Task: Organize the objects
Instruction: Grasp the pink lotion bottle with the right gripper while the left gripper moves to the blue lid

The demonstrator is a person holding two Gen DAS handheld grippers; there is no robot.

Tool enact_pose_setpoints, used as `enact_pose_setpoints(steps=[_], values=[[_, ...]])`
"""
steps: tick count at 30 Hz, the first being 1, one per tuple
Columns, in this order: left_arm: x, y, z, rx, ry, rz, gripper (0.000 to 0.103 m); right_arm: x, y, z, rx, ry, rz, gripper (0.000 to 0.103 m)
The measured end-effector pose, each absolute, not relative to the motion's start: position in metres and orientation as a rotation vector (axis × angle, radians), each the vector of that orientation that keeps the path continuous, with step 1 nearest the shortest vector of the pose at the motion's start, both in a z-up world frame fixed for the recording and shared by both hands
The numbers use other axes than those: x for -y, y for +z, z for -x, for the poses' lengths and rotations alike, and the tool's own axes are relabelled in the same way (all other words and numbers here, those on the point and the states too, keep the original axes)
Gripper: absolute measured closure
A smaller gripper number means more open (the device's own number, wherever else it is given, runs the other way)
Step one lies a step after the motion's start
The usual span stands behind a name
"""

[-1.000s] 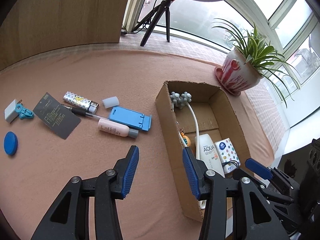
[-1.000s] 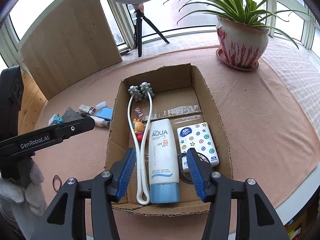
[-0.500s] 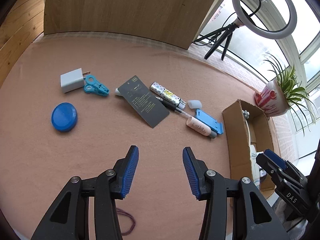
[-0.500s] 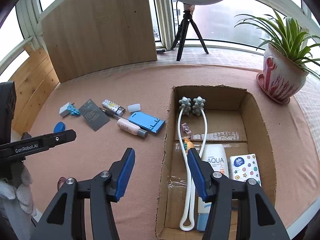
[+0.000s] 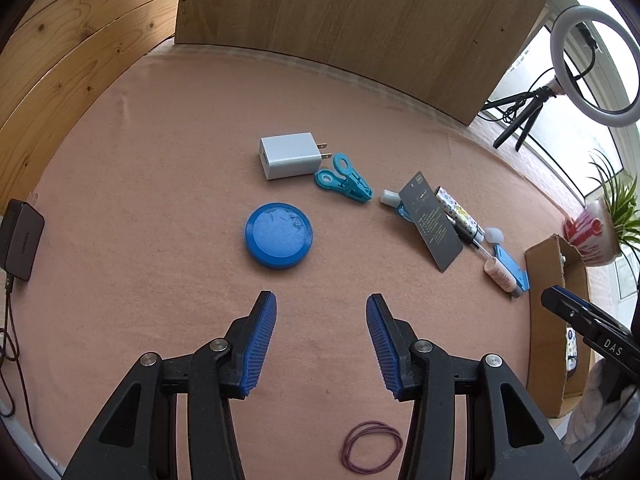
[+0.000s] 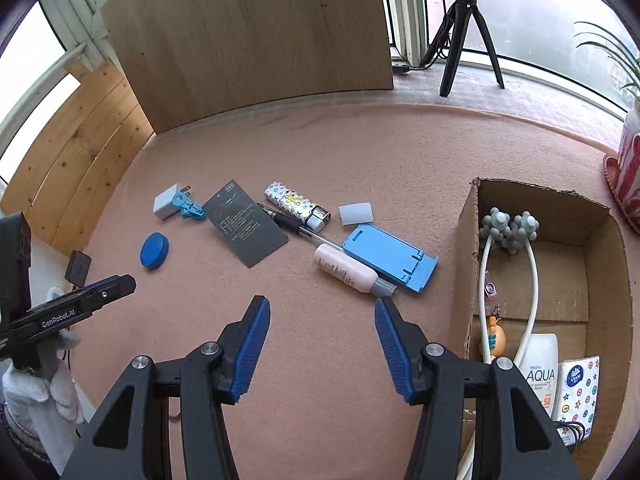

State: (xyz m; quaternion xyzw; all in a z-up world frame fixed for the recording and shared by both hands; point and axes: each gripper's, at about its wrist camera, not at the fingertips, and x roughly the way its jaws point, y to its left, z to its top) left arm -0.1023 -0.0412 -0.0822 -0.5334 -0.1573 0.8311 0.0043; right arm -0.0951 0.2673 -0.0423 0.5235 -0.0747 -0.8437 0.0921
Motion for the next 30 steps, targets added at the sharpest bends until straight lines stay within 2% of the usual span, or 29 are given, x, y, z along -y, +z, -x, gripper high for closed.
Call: enact_pose_setpoints(steps=[9, 13, 16, 20, 30], values=[[0.079, -0.095, 0.116, 0.515, 2.643, 1.718, 0.043, -0.264, -0.065, 0.128, 0.221, -2.467, -1.636, 0.052], [0.081, -0.100, 0.127, 0.530, 2.623, 1.714, 0.033, -0.272, -0.075, 0.143, 0.336, -2.410, -1.680, 0.052], [0.079, -0.103, 0.132, 0.524, 2.616, 1.710, 0.033, -0.281, -0.079, 0.151, 0.445, -2.386, -1.694, 0.052], [0.077, -0.109, 0.138, 0.518, 2.609, 1.728, 0.033, -0.284, -0.083, 0.158, 0.496, -2.355, -1.712, 0.052], [0.068, -0.116, 0.147, 0.452, 2.610, 1.746, 0.033, -0.273, -0.095, 0.169, 0.403, -2.330, -1.780, 0.055]])
